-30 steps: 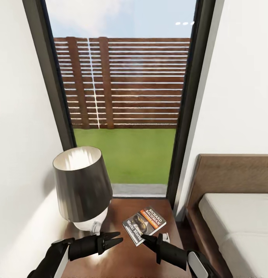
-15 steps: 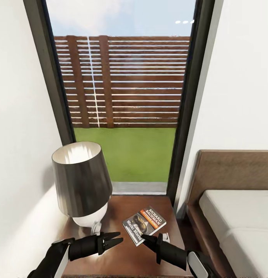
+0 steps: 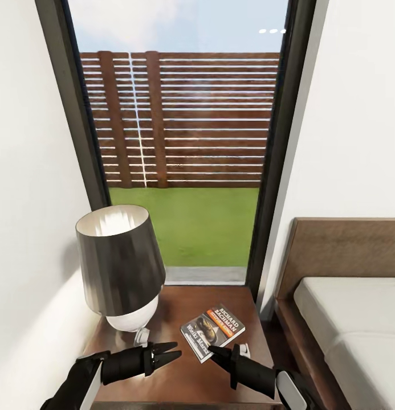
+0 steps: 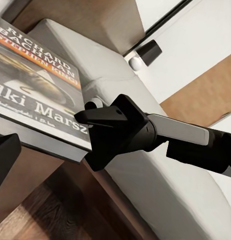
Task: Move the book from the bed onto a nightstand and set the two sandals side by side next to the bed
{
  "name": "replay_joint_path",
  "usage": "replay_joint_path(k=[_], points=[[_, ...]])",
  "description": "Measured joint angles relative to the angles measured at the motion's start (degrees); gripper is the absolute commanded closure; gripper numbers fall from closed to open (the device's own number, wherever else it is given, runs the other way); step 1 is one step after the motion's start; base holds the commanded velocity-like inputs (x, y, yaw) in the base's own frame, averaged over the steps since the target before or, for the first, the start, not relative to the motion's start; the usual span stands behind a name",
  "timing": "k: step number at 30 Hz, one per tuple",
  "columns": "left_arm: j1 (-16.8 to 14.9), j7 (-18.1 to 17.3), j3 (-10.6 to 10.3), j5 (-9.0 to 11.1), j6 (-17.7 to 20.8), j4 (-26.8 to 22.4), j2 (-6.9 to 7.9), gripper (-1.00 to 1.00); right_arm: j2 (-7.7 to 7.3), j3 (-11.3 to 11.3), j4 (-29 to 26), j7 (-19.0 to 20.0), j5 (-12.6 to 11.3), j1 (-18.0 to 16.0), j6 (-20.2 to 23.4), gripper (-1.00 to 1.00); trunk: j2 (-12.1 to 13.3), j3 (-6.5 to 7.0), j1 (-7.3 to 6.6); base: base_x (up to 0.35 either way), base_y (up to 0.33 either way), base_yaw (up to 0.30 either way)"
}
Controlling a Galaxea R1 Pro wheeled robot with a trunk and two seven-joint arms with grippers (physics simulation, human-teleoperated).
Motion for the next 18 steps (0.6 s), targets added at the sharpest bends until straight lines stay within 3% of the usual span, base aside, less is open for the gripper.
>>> replay_joint_path(k=[4,13,18], points=[[0.00,0.00,0.00,0.00,0.00,0.01,0.00,-1.00,0.00,-0.01,0.00,-0.01,-0.02,-0.01,0.00,1.00,0.00,0.00,0.00,0.000,0.000,0.000],[0.00,0.00,0.00,0.00,0.00,0.01,0.00,-1.00,0.00,0.01,0.01,-0.01,0.13,0.00,-0.07,1.00,-3.60,-1.61,1.97,0.000,0.000,0.000],[0.00,0.00,0.06,0.06,-0.06,0.01,0.00,-1.00,0.00,0.00,0.00,-0.03,0.02,0.02,-0.02,1.00,-3.61,-1.62,1.98,0.000,0.000,0.000]])
